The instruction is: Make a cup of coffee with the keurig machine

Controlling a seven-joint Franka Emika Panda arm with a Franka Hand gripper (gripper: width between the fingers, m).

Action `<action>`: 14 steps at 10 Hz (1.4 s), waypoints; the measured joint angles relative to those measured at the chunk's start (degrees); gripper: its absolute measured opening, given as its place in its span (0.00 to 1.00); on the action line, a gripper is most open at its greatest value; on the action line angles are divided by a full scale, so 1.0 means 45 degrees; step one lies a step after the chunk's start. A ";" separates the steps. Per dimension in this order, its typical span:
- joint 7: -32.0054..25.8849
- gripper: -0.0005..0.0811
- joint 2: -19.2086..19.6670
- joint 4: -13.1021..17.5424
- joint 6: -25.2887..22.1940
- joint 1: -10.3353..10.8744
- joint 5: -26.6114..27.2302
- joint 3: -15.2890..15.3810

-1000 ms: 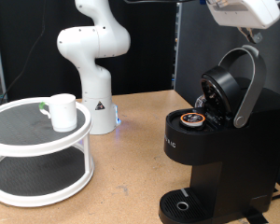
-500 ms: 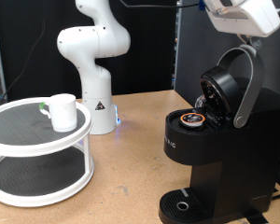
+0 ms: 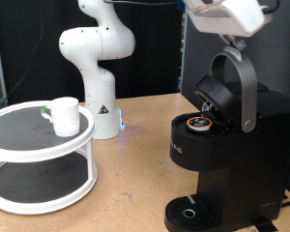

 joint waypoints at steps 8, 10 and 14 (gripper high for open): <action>-0.0884 0.02 -0.0057 -0.1050 -0.0245 -0.1111 -0.2772 -0.0660; -0.0886 0.02 -0.0006 -0.1770 0.0728 -0.1228 -0.3312 -0.0658; -0.1070 0.02 0.0196 -0.2673 0.1862 -0.1283 -0.3545 -0.0662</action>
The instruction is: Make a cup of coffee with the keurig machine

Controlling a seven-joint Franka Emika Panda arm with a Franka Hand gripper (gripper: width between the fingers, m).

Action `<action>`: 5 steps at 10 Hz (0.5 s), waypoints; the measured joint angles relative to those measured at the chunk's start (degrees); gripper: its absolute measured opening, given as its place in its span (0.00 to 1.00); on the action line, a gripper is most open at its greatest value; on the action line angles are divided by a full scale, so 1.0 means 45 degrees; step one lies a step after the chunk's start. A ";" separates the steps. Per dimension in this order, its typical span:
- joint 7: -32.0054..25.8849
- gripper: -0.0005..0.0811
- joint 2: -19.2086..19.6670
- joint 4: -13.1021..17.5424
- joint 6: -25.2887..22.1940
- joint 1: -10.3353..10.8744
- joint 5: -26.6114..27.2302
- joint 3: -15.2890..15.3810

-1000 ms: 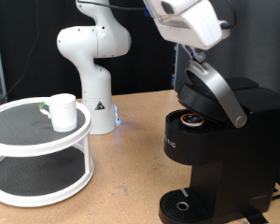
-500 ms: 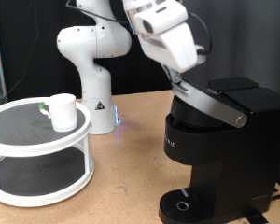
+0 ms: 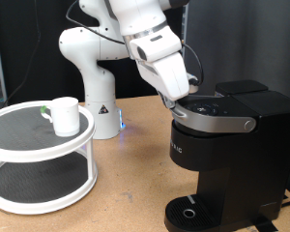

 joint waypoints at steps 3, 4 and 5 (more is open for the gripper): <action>-0.0008 0.02 0.0176 -0.0166 0.0234 -0.0004 0.0000 -0.0003; -0.0008 0.02 0.0248 -0.0179 0.0303 -0.0009 0.0000 -0.0004; -0.0008 0.02 0.0292 -0.0184 0.0316 -0.0023 0.0000 -0.0004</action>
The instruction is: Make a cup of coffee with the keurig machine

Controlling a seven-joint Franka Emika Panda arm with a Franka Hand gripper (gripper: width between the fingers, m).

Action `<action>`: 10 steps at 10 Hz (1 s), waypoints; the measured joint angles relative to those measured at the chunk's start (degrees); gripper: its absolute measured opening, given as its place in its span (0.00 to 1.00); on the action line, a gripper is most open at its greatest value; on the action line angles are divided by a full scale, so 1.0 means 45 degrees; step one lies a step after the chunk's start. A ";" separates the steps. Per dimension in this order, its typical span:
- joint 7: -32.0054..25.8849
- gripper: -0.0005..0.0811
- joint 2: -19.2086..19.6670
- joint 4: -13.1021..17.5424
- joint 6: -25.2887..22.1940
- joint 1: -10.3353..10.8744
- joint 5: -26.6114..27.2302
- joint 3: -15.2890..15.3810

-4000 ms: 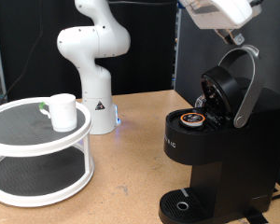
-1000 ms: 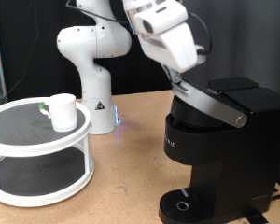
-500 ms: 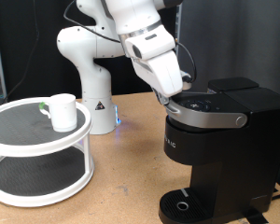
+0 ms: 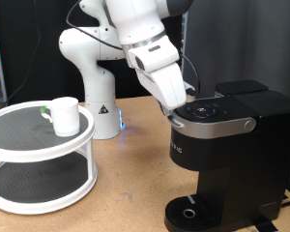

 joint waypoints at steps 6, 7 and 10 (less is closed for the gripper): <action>-0.0940 0.02 -0.0089 0.0062 0.0003 -0.0022 0.0915 -0.0389; -0.1198 0.02 -0.0171 0.0122 -0.0029 -0.0024 0.1286 -0.0555; -0.1550 0.02 -0.0503 0.0559 -0.0607 -0.0028 0.2367 -0.1011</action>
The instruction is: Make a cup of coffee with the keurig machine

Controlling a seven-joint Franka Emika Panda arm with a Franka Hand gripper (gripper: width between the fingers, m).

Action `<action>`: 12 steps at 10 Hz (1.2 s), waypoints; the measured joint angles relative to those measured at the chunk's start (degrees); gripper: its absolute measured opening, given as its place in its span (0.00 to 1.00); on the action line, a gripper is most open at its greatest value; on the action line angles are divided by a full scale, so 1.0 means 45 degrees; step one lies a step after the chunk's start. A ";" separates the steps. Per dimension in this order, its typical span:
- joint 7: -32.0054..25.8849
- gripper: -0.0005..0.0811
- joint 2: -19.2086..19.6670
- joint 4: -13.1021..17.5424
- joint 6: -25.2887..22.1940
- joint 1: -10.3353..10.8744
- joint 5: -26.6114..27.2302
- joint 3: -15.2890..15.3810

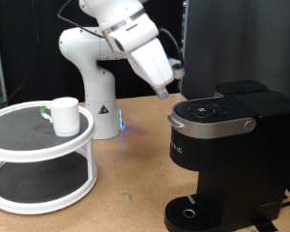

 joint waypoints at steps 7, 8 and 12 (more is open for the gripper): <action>-0.0560 0.02 -0.0153 -0.0089 -0.0842 0.0031 0.5162 -0.0380; -0.0645 0.02 -0.0164 -0.0282 -0.0758 0.0031 0.6887 -0.0466; -0.0582 0.02 -0.0350 -0.0740 -0.0994 -0.0034 0.8185 -0.0584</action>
